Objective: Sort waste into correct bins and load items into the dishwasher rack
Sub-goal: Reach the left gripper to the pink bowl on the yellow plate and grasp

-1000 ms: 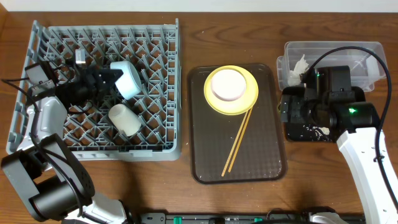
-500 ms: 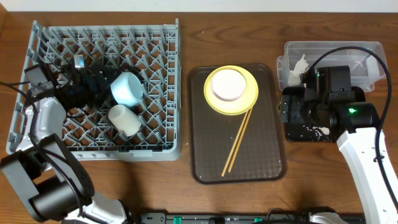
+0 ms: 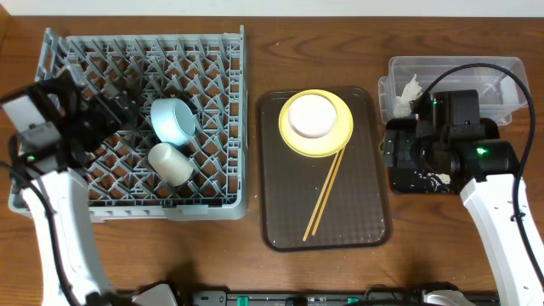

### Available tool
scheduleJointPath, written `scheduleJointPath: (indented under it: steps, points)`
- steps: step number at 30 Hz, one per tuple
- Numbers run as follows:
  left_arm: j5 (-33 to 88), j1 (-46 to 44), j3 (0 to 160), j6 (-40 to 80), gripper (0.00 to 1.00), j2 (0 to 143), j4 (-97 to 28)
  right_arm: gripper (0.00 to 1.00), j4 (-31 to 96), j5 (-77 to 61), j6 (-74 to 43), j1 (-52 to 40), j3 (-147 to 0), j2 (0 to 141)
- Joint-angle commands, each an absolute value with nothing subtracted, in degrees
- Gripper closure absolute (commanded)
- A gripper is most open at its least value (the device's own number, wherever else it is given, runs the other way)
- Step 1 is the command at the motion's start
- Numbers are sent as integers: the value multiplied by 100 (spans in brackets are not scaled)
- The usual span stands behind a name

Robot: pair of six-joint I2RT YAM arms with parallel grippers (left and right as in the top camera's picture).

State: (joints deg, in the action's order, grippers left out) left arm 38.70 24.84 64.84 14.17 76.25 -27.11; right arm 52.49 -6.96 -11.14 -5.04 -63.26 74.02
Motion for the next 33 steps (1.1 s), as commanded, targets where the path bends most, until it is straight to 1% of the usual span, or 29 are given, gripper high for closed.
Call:
scheduleJointPath:
  steps: [1, 6, 9, 12, 15, 18, 23, 26, 33]
  points:
    - [2980, 1846, 6473, 1313, 8, 7494, -2875, 12, 5249, -661, -1155, -429, -6445, 7341]
    - [2023, 408, 6475, 1258, 8, 7522, -2886, 16, 5354, -403, -1352, -419, -6445, 7338]
    - [1105, -567, 6495, 1107, 7, 7605, -2851, 14, 5505, -23, -1634, -355, -6445, 7338]
    - [281, -1483, 6687, 886, 7, 7830, -2956, 12, 5548, -23, -1627, -263, -6445, 7338]
    - [-95, -2126, 7046, 722, 7, 8180, -3109, 11, 5579, -23, -1625, -228, -6445, 7341]
    - [-237, -2609, 7583, 517, 7, 8698, -3367, 11, 5640, -19, -1627, -226, -6445, 7338]
    - [-244, -3105, 8309, 102, 7, 9579, -3542, 12, 5835, 180, -1706, -224, -6445, 7338]
    - [-244, -3339, 8403, -189, 7, 9946, -3295, 10, 5942, 410, -1785, -209, -6445, 7338]
    - [-242, -3710, 8399, -215, 7, 10632, -2683, 8, 5981, 429, -1780, -187, -6445, 7338]
